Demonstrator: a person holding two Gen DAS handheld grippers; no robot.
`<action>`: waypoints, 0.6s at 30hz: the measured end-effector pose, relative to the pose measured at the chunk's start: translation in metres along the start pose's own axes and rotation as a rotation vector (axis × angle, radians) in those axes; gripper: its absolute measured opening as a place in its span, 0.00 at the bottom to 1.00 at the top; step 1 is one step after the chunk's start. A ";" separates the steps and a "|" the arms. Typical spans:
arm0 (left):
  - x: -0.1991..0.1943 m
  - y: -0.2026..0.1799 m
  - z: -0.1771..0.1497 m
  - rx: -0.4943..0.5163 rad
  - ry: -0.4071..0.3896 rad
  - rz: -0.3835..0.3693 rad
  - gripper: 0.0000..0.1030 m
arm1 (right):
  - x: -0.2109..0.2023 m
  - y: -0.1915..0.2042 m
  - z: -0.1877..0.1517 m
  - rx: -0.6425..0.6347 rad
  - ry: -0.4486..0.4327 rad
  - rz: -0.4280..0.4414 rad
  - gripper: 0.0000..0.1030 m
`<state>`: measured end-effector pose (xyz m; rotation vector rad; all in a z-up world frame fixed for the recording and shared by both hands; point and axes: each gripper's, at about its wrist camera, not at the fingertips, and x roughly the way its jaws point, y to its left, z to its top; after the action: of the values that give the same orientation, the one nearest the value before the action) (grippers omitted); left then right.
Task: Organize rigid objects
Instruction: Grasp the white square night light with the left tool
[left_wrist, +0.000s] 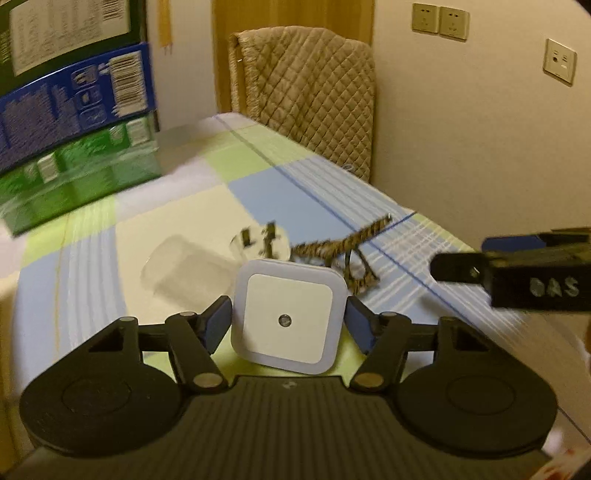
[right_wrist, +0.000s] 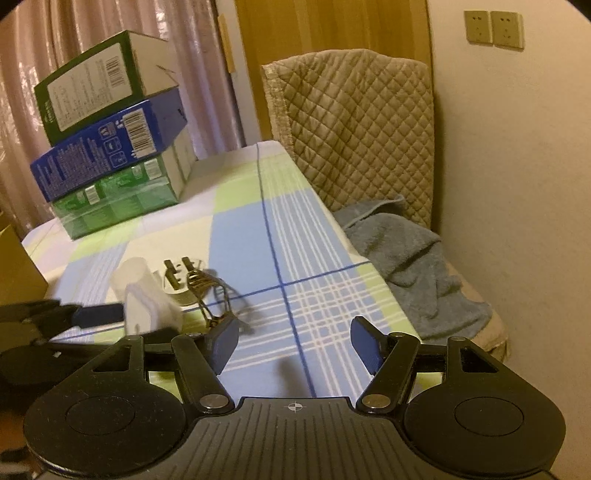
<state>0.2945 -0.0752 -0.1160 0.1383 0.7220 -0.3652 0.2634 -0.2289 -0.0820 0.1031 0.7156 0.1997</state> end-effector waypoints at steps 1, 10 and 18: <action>-0.006 0.001 -0.005 -0.008 0.004 0.021 0.61 | 0.001 0.000 0.000 0.000 0.002 0.017 0.62; -0.038 0.015 -0.044 -0.095 -0.072 0.063 0.61 | 0.031 0.026 0.005 -0.127 0.022 0.157 0.62; -0.037 0.018 -0.041 -0.046 -0.103 0.029 0.67 | 0.061 0.039 0.007 -0.182 0.014 0.182 0.50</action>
<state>0.2498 -0.0381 -0.1220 0.0854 0.6253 -0.3254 0.3074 -0.1779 -0.1090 -0.0070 0.6992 0.4383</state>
